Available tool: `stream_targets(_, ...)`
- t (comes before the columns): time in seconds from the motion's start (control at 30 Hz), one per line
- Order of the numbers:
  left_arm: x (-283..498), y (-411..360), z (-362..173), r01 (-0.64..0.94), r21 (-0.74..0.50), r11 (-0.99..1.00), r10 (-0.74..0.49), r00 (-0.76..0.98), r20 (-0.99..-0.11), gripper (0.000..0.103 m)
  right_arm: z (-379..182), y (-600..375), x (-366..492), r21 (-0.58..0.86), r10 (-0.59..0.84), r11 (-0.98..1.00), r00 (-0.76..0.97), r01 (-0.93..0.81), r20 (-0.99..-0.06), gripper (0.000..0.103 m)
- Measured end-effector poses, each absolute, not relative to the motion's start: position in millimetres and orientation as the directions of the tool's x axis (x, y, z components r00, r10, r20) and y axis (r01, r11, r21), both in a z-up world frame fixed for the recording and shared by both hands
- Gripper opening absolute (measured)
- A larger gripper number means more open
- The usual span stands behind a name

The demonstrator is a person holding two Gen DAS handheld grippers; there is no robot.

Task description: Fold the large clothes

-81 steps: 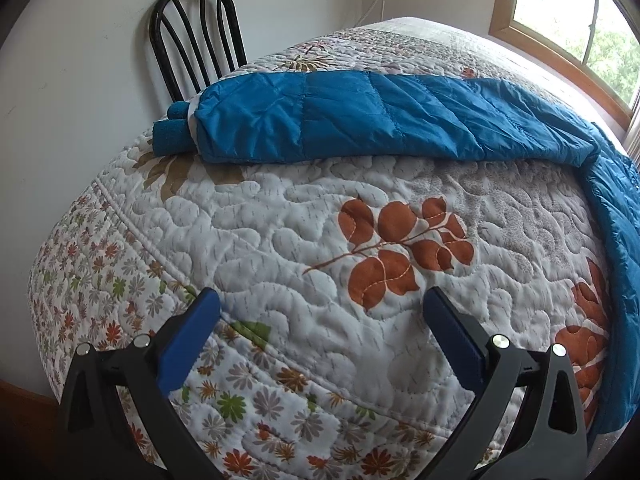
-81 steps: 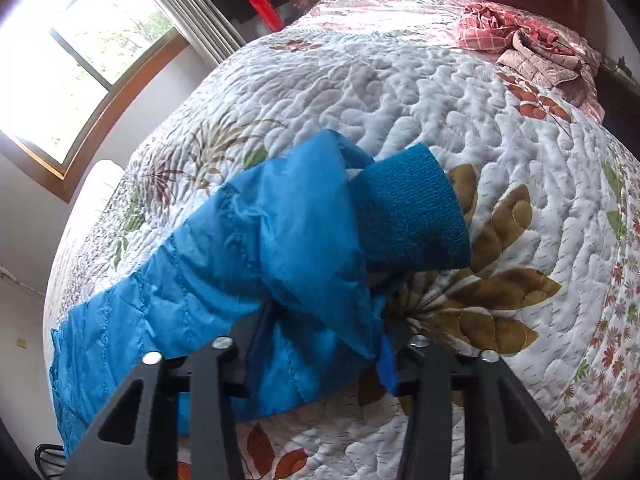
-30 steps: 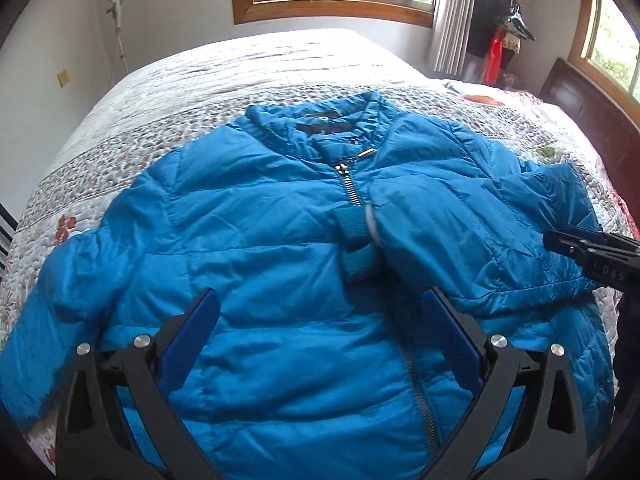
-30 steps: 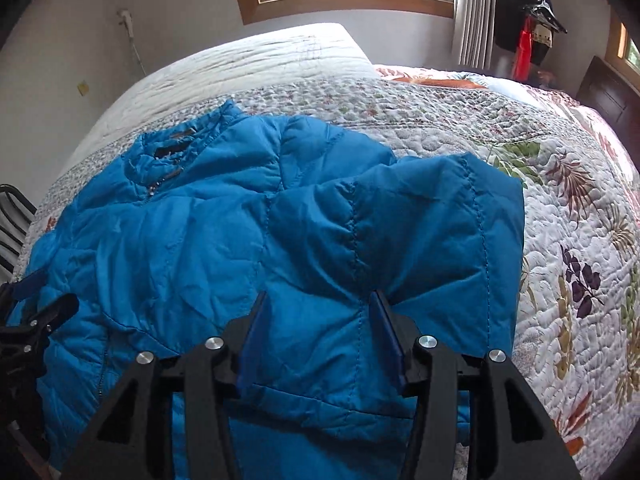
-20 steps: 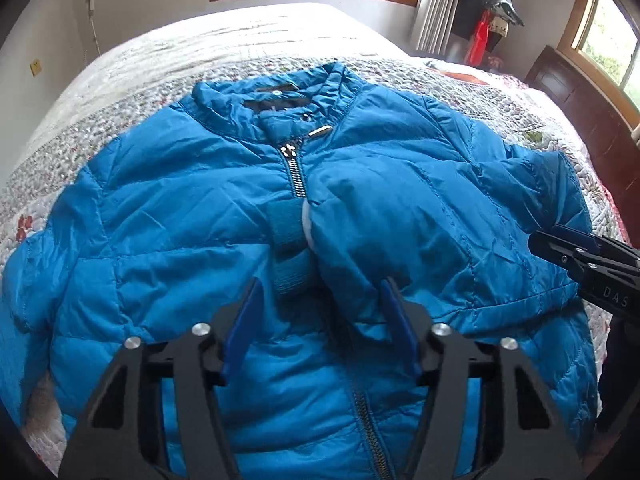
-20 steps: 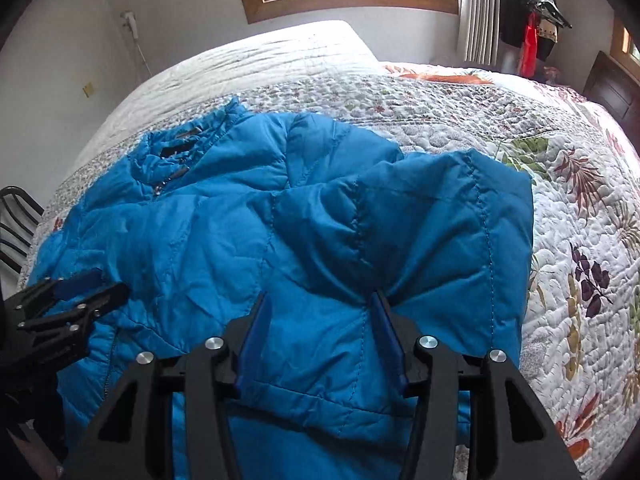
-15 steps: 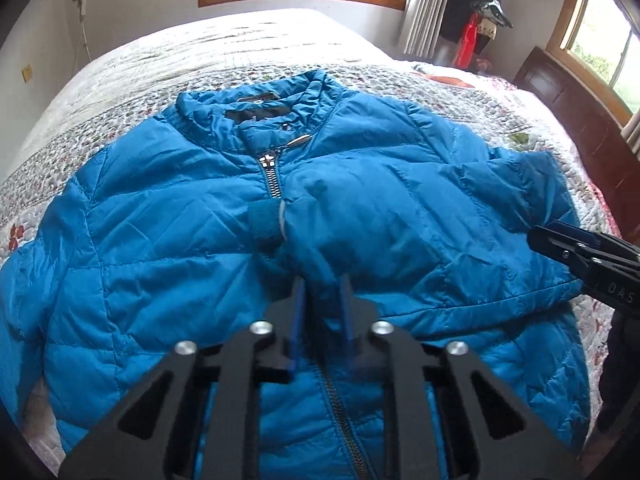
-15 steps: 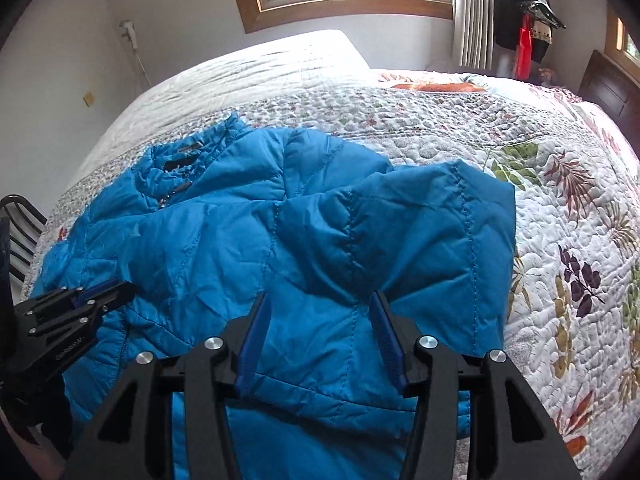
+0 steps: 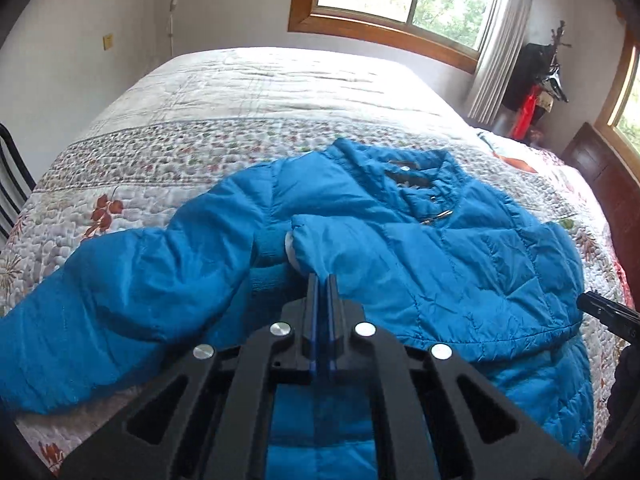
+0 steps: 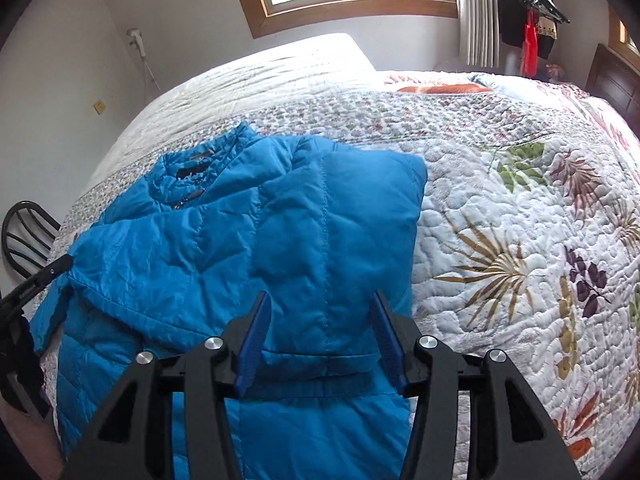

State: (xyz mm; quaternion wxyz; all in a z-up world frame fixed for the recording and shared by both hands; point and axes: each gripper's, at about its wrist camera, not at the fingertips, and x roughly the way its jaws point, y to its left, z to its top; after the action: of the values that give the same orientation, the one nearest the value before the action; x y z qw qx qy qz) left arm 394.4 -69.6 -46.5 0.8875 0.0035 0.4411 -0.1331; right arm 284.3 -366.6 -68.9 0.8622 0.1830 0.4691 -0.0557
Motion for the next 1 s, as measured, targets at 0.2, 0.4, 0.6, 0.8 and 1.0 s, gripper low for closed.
stream_targets(0.2,411.4,-67.4,-98.1,0.227,-0.064,0.972,-0.174,0.504,-0.846,0.009,-99.8,-362.4,297.0,0.230,0.064,0.932,0.496,0.281,-0.866,0.052)
stream_targets(0.4,412.3,-65.7,-97.2,0.227,-0.039,0.973,-0.154,0.512,-0.845,0.016,-98.0,-360.8,294.1,0.215,0.048,0.937,0.507,0.276,-0.861,0.052)
stream_targets(0.6,381.4,-69.6,-46.4,0.210,0.013,0.978,-0.125,0.628,-0.768,0.044,-51.1,-345.5,283.0,0.267,0.094,0.935,0.564,0.233,-0.820,0.052)
stream_targets(0.8,369.3,-106.2,-47.0,0.299,0.003,0.954,-0.186,0.599,-0.779,0.044,-67.3,-307.5,300.9,0.269,0.156,0.950,0.507,0.158,-0.848,0.052)
stream_targets(1.0,390.6,-115.2,-96.1,0.290,0.039,0.956,-0.125,0.526,-0.841,0.046,-97.9,-305.6,311.8,0.246,0.142,0.954,0.465,0.172,-0.874,0.052)
